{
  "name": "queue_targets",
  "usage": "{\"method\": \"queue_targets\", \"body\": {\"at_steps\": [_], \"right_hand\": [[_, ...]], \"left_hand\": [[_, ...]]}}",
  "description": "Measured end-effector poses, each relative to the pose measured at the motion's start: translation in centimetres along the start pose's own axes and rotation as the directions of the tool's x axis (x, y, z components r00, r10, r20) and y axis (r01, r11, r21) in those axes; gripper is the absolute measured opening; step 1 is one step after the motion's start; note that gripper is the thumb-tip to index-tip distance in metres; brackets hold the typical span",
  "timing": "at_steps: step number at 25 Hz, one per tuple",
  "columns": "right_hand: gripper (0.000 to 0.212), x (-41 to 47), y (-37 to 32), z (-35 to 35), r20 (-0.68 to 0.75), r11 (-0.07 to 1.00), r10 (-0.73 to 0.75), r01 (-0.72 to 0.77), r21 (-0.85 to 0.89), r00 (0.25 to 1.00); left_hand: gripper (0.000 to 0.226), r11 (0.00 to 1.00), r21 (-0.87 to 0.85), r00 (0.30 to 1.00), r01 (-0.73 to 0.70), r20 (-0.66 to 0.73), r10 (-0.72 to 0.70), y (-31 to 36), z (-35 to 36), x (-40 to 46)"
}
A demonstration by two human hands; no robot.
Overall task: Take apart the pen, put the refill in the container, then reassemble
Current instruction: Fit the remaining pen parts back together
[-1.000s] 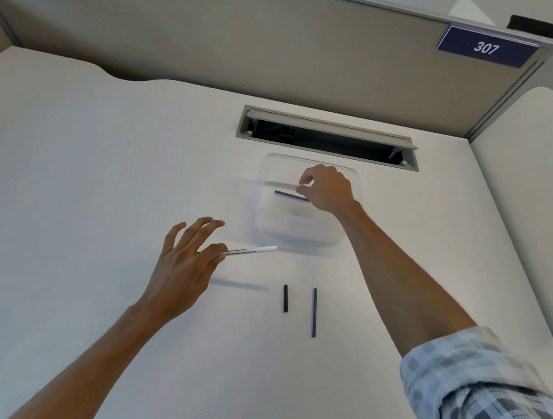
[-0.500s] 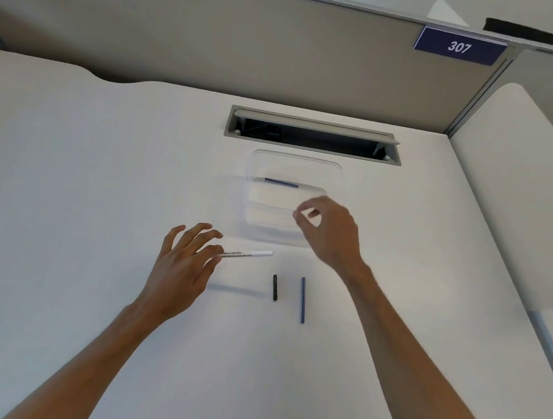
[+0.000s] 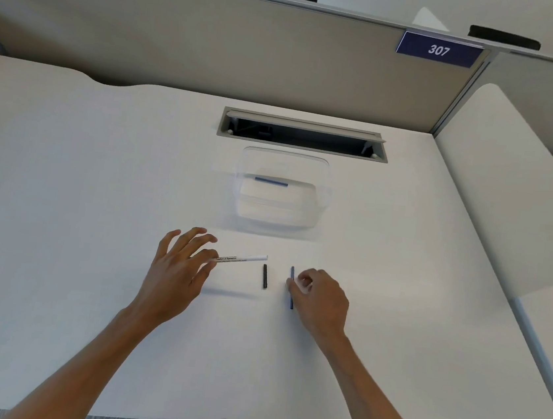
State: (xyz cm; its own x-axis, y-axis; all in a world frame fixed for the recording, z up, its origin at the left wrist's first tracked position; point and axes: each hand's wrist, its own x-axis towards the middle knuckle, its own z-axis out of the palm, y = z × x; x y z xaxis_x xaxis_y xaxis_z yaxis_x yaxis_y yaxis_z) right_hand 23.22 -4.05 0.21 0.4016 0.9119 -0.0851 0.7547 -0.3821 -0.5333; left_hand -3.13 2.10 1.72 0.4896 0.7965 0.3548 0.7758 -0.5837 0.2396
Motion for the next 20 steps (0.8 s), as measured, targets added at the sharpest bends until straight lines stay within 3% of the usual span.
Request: {"method": "queue_targets", "body": {"at_steps": [9, 13, 16, 20], "right_hand": [[0.013, -1.4, -0.3, 1.3, -0.082, 0.995, -0.09, 0.086, -0.049, 0.993], [0.007, -2.3, -0.7, -0.2, -0.042, 0.969, -0.069, 0.077, 0.233, 0.997], [0.008, -3.2, -1.5, -2.2, 0.002, 0.865, -0.105, 0.091, 0.494, 0.994], [0.011, -4.1, -2.4, -4.4, -0.035, 0.77, -0.117, 0.112, 0.629, 0.993]], "left_hand": [[0.028, 1.0, 0.01, 1.0, -0.023, 0.002, 0.023, 1.0, -0.3, -1.2], [0.026, 0.999, 0.016, 0.999, -0.04, -0.018, 0.04, 1.4, -0.8, -1.4], [0.025, 0.999, 0.014, 0.998, -0.051, -0.045, 0.051, 1.7, -1.0, -1.5], [0.027, 0.999, 0.007, 0.997, -0.05, -0.062, 0.05, 2.0, -1.2, -1.4]]}}
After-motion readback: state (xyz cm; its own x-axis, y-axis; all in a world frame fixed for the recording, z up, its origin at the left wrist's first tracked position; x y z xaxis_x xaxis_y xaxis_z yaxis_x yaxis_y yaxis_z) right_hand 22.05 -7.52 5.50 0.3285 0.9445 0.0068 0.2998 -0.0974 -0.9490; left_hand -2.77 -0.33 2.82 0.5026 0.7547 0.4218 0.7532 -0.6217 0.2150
